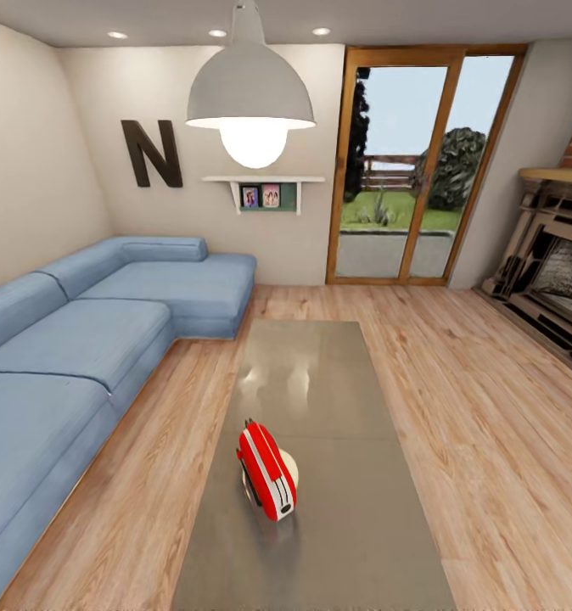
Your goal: Turn on the radio receiver that's on the table in the living room.
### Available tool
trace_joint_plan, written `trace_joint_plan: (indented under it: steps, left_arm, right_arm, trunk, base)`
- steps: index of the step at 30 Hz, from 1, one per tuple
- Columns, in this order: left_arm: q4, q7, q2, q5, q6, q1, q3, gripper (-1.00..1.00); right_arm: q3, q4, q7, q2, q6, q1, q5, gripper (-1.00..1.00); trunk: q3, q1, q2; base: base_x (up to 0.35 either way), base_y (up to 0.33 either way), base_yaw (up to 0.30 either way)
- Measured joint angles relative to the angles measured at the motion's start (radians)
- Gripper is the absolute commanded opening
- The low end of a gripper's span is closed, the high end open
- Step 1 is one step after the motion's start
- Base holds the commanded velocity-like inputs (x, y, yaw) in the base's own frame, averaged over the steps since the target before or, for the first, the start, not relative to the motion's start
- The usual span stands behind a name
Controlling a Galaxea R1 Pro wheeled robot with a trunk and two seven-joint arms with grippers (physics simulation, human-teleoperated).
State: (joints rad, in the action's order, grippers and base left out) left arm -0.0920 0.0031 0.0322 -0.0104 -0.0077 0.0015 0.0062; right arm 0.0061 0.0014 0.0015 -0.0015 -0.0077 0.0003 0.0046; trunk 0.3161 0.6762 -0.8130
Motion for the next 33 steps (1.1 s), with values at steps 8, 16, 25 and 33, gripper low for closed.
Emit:
trace_joint_plan:
  steps: [8,16,25,33]
  left_arm:
    - [0.0,0.0,0.0,0.0,0.0,0.0,0.0,1.0]
    - [0.0,0.0,0.0,0.0,0.0,0.0,0.0,1.0]
    - [0.0,0.0,0.0,0.0,-0.001,0.0,0.0,1.0]
    - [0.0,0.0,0.0,0.0,-0.005,0.0,0.001,1.0]
  right_arm:
    - [0.0,0.0,0.0,0.0,0.0,0.0,0.004,1.0]
    - [0.0,0.0,0.0,0.001,0.0,0.0,0.011,1.0]
    - [0.0,0.0,0.0,0.001,0.0,0.0,0.012,1.0]
    - [0.0,0.0,0.0,0.002,0.0,0.0,0.011,1.0]
  trunk:
    - [0.013,0.0,0.0]
    - [0.026,0.0,0.0]
    - [0.04,0.0,0.0]
    - [0.053,0.0,0.0]
  base:
    - [0.0,0.0,0.0]
    - [0.0,0.0,0.0]
    - [0.0,0.0,0.0]
    - [0.0,0.0,0.0]
